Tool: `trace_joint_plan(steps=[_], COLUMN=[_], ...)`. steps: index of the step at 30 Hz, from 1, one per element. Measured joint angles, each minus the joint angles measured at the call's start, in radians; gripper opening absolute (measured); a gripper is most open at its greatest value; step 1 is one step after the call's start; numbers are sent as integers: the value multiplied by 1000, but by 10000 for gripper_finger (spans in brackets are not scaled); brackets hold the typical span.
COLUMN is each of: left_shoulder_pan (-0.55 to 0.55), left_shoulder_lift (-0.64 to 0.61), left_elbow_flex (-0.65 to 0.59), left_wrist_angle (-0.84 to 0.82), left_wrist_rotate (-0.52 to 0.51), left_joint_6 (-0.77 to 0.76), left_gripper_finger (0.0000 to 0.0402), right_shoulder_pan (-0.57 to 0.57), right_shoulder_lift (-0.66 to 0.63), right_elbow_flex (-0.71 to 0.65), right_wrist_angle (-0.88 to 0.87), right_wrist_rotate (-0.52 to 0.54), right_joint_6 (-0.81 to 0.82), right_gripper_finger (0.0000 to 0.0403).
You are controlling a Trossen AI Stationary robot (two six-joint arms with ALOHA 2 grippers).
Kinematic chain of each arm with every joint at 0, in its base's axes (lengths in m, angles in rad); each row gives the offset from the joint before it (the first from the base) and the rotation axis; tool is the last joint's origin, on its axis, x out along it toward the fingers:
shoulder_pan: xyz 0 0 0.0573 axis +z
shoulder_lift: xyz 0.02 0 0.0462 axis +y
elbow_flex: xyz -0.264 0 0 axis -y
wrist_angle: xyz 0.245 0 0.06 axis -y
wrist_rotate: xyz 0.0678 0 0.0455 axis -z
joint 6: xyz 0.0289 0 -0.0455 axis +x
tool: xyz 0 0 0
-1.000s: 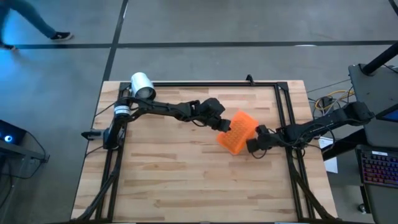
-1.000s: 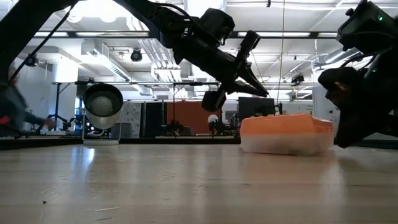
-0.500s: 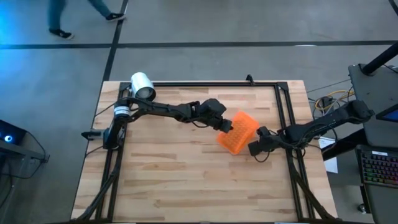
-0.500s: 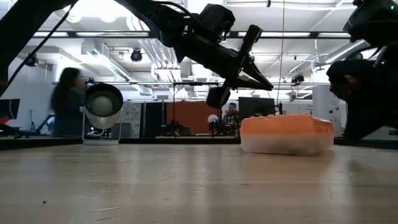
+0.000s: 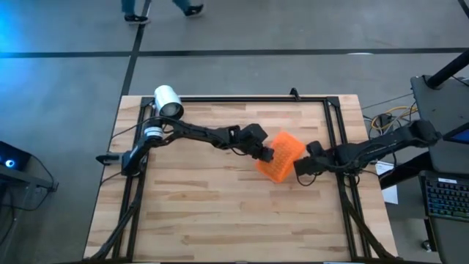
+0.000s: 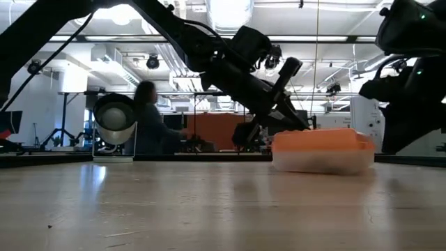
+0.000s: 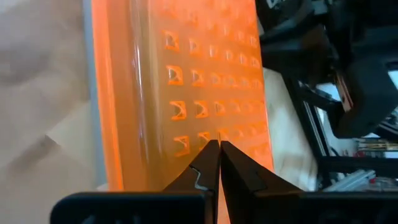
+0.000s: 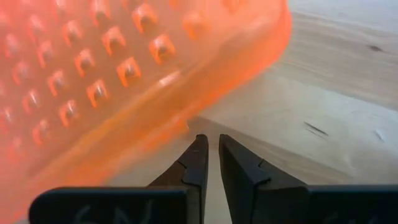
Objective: Pick & place school supplies into a supply box
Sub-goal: Close the orange supply box
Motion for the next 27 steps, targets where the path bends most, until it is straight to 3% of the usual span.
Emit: trace_joint_plan(steps=[7,14,18,24,27], left_shoulder_pan=[-35,-75,-79,-79,-78], left_shoulder_lift=[2,-21,-23,-23,-23], left_elbow_flex=[-3,-5,-5,-5,-5], left_wrist_angle=[-17,-57,-61,-62,-75], left_wrist_rotate=[99,64,27,13,5], left_joint_6=[-36,-31,-35,-40,-41], left_gripper_finger=[0,0,0,0,0], right_shoulder_pan=[-91,-166,-172,-170,-174], right_shoulder_lift=[56,188,244,218,167], right_elbow_flex=[-14,14,61,149,162], right_wrist_angle=[201,375,310,65,75], right_wrist_rotate=[-45,-146,-152,-15,-96], right_joint_6=[-134,-294,-342,-327,-363], right_gripper_finger=[33,33,34,34,34])
